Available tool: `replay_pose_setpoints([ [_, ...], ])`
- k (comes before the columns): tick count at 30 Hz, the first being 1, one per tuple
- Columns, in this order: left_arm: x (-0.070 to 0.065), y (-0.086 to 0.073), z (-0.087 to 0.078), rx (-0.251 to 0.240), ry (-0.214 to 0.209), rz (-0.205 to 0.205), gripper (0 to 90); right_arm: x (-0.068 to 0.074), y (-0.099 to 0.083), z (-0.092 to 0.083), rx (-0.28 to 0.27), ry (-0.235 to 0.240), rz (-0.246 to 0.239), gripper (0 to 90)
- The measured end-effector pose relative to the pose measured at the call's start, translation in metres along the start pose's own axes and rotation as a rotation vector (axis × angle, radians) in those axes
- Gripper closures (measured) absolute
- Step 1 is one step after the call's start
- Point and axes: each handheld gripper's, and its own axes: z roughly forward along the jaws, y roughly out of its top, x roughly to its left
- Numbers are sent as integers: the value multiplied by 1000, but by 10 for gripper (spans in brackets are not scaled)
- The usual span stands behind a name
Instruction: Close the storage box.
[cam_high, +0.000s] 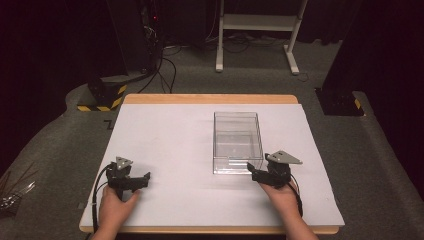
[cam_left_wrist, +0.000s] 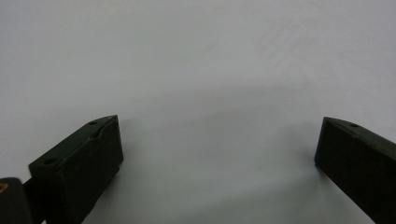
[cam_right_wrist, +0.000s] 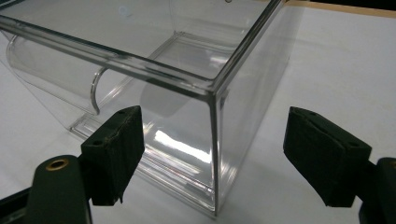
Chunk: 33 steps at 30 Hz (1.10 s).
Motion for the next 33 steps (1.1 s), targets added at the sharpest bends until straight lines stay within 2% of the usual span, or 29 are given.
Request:
replay_pose_setpoints([
  [12, 0, 0, 0, 0, 0, 1, 12, -5, 3, 8, 0, -24, 18, 213],
  [16, 0, 0, 0, 1, 0, 3, 12, -6, 3, 9, 0, -19, 18, 208],
  [23, 0, 0, 0, 2, -1, 3, 12, -5, 3, 6, -1, -26, 22, 236],
  [33, 0, 0, 0, 1, 0, 2, 12, -4, -1, -2, 1, -4, 16, 242],
])
